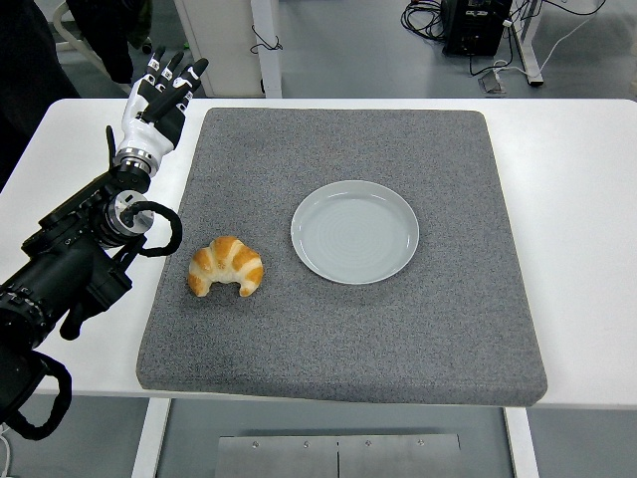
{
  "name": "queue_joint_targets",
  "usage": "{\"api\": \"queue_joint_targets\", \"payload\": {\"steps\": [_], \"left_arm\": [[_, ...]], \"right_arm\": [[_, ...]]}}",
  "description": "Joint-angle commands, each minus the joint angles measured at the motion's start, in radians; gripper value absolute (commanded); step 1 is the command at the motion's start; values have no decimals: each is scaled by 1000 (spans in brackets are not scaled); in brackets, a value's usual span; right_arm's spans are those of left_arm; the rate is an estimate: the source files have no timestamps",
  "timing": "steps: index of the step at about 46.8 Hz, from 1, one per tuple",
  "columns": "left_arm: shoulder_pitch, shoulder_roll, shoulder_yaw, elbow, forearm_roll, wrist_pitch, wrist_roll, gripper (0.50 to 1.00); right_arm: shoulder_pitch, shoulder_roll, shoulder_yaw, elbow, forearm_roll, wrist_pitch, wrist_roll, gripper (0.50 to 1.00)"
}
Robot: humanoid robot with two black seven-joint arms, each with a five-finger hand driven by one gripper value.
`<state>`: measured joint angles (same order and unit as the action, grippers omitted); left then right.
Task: Place the bread on the plate
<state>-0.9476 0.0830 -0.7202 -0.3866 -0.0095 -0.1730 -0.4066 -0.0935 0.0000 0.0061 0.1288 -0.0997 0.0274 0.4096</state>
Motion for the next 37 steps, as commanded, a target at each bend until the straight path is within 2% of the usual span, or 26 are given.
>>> {"api": "queue_joint_targets", "payload": {"steps": [1, 16, 27, 37], "left_arm": [[0, 0, 7, 0, 0, 1, 0, 977], [-2, 1, 15, 0, 8, 0, 2, 977], [-14, 12, 30, -8, 17, 1, 22, 977], [-40, 63, 96, -34, 46, 7, 43, 977]], "right_arm": [[0, 0, 0, 0, 0, 0, 0, 1000], [0, 0, 0, 0, 0, 0, 0, 1000], [0, 0, 0, 0, 0, 0, 0, 1000], [0, 0, 0, 0, 0, 0, 0, 1000]]}}
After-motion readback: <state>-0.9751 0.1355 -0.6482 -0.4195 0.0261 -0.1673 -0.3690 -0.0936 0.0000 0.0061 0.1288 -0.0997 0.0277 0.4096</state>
